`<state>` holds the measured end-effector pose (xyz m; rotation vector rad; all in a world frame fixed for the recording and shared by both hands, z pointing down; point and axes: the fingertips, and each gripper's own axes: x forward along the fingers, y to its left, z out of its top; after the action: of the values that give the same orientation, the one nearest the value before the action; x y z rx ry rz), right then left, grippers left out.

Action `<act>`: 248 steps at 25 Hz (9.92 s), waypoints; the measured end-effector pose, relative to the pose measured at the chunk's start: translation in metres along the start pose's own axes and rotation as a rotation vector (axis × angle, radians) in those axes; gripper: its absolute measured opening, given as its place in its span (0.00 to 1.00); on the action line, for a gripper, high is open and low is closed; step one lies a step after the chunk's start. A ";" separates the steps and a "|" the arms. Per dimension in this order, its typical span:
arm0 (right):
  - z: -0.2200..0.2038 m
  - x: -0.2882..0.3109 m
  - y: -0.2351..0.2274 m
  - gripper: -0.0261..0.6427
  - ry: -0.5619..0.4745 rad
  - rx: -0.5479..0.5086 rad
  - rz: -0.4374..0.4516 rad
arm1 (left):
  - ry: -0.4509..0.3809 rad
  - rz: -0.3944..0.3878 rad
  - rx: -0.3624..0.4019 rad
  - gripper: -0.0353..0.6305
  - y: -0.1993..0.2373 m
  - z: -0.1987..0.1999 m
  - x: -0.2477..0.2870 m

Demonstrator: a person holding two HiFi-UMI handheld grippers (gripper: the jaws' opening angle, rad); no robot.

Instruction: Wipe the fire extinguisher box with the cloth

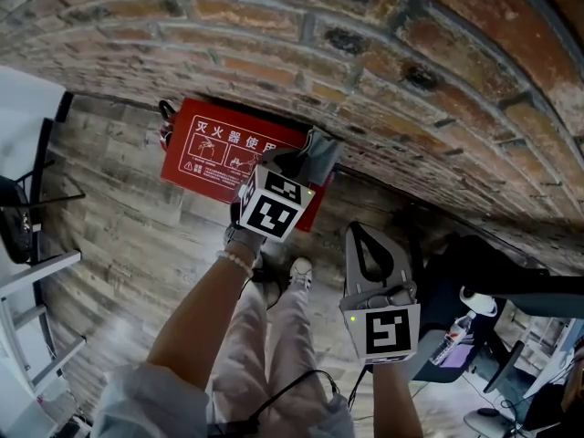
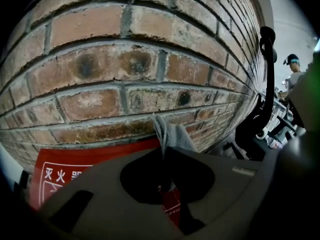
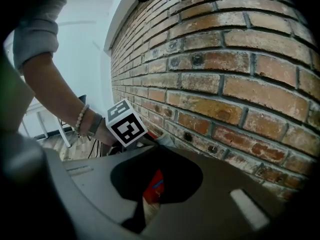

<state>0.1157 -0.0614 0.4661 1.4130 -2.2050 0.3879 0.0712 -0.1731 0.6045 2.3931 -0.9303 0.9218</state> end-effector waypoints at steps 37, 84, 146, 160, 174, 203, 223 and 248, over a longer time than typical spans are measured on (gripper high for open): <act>0.020 0.048 0.080 0.05 0.037 -0.057 0.065 | 0.009 0.135 -0.056 0.07 0.142 -0.040 -0.055; 0.026 0.068 0.119 0.05 0.077 -0.090 0.131 | -0.074 0.321 -0.126 0.07 0.251 -0.060 -0.142; -0.042 -0.038 0.050 0.05 0.100 0.012 0.048 | 0.033 0.042 -0.084 0.07 -0.055 -0.096 -0.060; -0.034 -0.023 0.073 0.05 0.102 -0.010 0.083 | 0.038 0.092 -0.105 0.07 -0.018 -0.111 -0.074; -0.027 -0.006 0.101 0.05 0.109 -0.031 0.120 | 0.037 0.150 -0.133 0.07 0.032 -0.125 -0.095; -0.020 0.025 0.147 0.05 0.151 -0.082 0.170 | 0.026 0.353 -0.186 0.07 0.186 -0.148 -0.150; -0.014 0.035 0.161 0.05 0.153 -0.094 0.193 | 0.041 0.405 -0.134 0.07 0.219 -0.154 -0.166; 0.095 -0.041 0.109 0.05 -0.031 -0.129 0.120 | -0.229 0.295 -0.081 0.07 0.097 -0.003 -0.288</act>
<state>0.0076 -0.0296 0.3665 1.2314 -2.3026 0.2613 -0.1597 -0.1124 0.4163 2.3656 -1.4082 0.6999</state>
